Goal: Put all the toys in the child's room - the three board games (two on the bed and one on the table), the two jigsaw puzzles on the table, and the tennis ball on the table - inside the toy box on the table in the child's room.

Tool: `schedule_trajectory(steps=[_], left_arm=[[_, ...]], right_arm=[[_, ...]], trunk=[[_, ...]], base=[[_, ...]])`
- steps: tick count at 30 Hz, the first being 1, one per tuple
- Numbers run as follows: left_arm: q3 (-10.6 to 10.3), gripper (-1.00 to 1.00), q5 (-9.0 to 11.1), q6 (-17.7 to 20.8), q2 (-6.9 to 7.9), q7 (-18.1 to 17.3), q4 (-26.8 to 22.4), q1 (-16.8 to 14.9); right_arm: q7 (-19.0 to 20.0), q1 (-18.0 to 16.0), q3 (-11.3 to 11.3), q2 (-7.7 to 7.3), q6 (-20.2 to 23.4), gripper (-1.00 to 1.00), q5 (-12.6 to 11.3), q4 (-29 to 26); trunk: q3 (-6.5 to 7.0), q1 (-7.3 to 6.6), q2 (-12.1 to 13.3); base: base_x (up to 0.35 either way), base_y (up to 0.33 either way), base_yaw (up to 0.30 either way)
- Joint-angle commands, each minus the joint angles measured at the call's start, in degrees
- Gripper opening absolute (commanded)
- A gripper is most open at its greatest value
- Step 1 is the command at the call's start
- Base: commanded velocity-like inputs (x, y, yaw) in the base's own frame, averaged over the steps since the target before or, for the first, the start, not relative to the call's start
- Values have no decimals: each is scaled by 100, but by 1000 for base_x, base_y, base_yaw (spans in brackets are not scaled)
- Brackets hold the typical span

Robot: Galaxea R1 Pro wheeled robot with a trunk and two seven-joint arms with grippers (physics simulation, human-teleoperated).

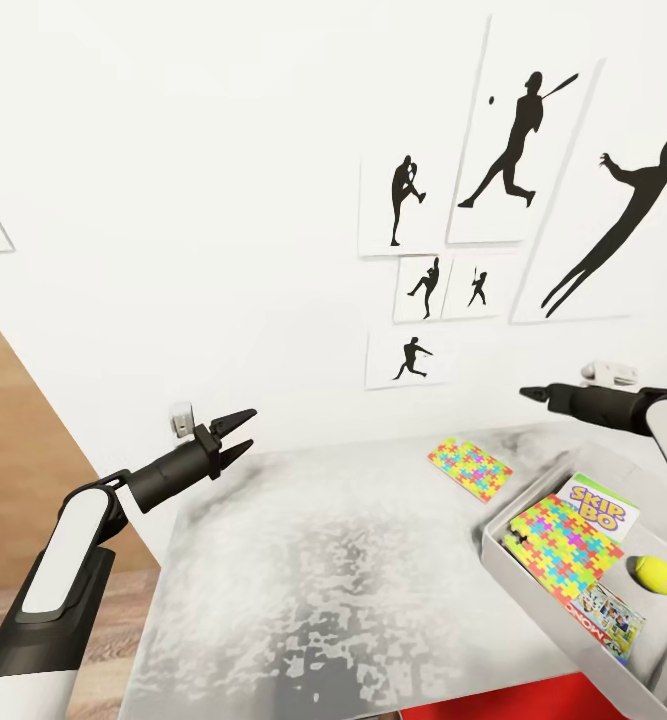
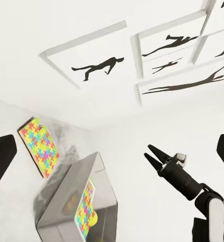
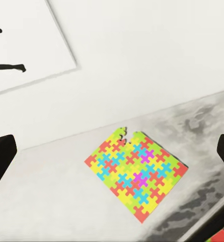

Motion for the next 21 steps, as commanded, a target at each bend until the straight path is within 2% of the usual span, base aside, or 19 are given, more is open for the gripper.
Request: schedule_trajectory(steps=[1,11,17,21], left_arm=[[7,100,-40,25,-1,-42,1,-6],[7,100,-40,25,-1,-42,1,-6],[201,100,159,215,194,152,-159,-24],[329,100,285,259,297,280,-192,-26]], right_arm=[[-25,-6,1,-1,20,100,-62,29],[296,-6,1,-1,20,100,-62,29],[101,92,-1,194,212,100,-282,-165],[-27,114,0,323,307,100,-334,-294]], trunk=[[-12,3,-12],[-12,3,-12],[-12,3,-12],[-12,3,-12]], base=[[0,0,0],[0,0,0],[0,0,0],[0,0,0]])
